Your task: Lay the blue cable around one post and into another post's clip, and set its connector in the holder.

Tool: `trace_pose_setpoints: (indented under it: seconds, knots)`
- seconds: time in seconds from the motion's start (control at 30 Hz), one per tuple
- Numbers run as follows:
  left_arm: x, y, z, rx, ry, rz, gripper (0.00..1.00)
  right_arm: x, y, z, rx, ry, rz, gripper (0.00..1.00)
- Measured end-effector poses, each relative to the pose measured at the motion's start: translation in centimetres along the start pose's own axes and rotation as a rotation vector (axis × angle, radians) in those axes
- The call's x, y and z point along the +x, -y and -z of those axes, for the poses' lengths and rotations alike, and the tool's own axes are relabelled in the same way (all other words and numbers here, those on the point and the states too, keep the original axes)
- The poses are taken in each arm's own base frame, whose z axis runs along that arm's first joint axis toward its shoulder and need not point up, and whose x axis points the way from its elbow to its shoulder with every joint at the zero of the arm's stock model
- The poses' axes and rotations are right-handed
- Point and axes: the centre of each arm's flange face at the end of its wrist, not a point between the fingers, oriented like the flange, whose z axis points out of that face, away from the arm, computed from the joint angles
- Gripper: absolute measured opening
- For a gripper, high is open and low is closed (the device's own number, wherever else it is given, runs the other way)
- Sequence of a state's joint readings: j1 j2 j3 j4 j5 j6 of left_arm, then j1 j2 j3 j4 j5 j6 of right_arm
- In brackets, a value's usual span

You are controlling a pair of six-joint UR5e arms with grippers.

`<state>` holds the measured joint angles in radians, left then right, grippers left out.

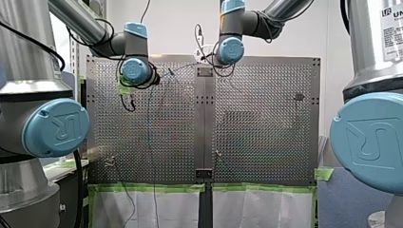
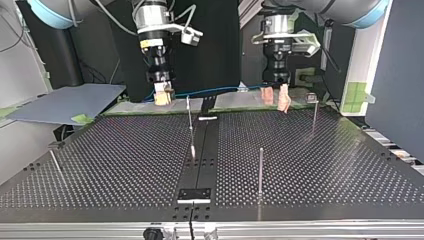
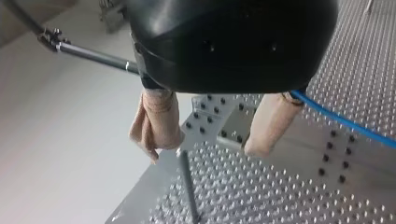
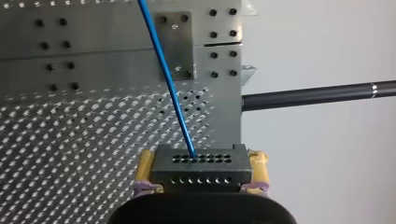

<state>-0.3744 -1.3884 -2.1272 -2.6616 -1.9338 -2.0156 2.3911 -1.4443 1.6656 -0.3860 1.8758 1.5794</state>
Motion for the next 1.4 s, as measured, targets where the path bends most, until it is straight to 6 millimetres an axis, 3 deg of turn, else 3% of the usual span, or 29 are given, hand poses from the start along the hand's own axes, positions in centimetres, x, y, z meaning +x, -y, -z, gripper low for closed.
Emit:
trace_pose_setpoints:
  seconds: [0.27,0.53,1.0,1.4]
  knots:
    - [-1.4,0.5,-1.8,-0.027,-0.019,-0.011,1.0,2.7,0.5,-1.3,0.01,-0.04,-0.006,0.0]
    - [-4.1,2.1,-3.5,-0.02,0.015,0.0,1.0,5.1,1.1,-3.0,0.013,-0.068,-0.013,0.0]
    - [-5.1,3.2,-8.5,-0.038,-0.006,-0.011,1.0,4.9,1.4,-6.8,0.008,-0.072,-0.011,0.0]
    - [-9.9,4.4,-11.6,-0.045,0.069,0.002,1.0,5.8,0.5,-8.5,0.002,-0.098,-0.014,0.0]
